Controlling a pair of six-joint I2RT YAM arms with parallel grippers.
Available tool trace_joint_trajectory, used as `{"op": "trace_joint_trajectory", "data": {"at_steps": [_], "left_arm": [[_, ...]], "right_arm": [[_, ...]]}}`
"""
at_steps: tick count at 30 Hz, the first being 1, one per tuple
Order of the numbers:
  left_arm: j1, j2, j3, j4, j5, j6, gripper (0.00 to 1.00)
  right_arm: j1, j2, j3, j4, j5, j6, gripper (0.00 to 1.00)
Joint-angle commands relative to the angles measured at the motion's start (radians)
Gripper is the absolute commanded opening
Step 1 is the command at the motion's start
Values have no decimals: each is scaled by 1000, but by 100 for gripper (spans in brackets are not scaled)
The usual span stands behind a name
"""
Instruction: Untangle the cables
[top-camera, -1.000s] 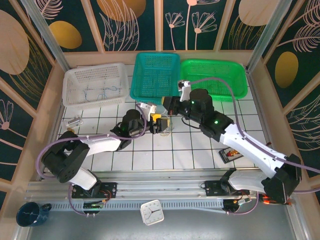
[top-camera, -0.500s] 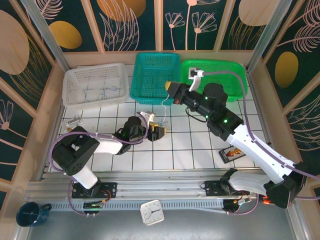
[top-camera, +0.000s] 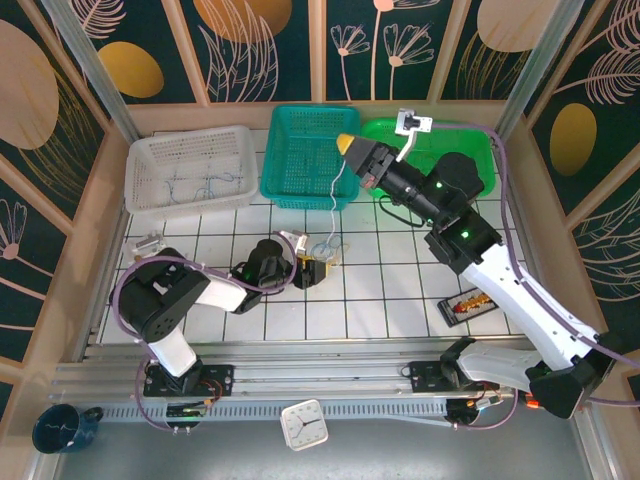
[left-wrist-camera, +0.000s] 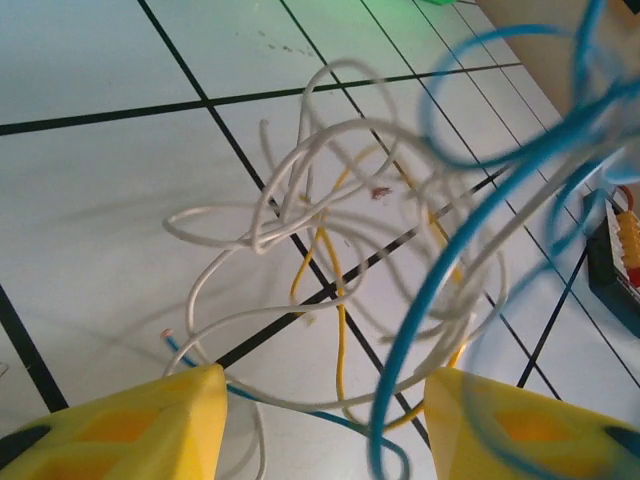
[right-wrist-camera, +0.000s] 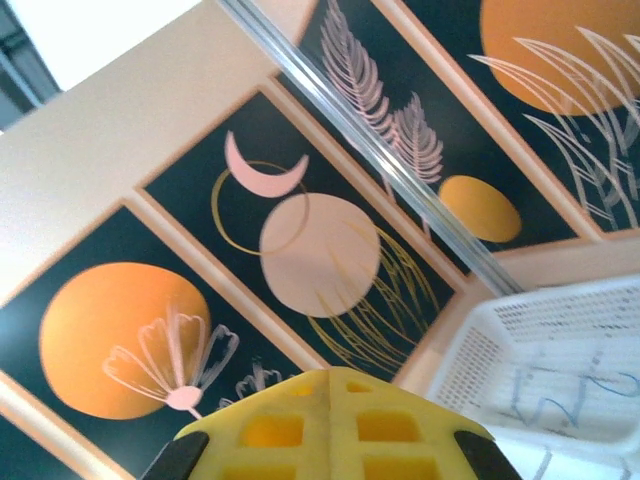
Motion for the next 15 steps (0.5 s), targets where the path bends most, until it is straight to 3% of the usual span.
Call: {"op": "trace_joint_trajectory", "data": {"at_steps": [1,9,15], "left_arm": [[-5,32,-17,66,4,-14,53],[-6,41,-28,81,7,-23,52],[-5,-35,-47,53,4,-16,62]], "right_arm": [[-12,-1,52,92,-42,44,0],[-24,1,63,139,-49,73,0],[-24,-11,-4,118,-23,62,0]]}}
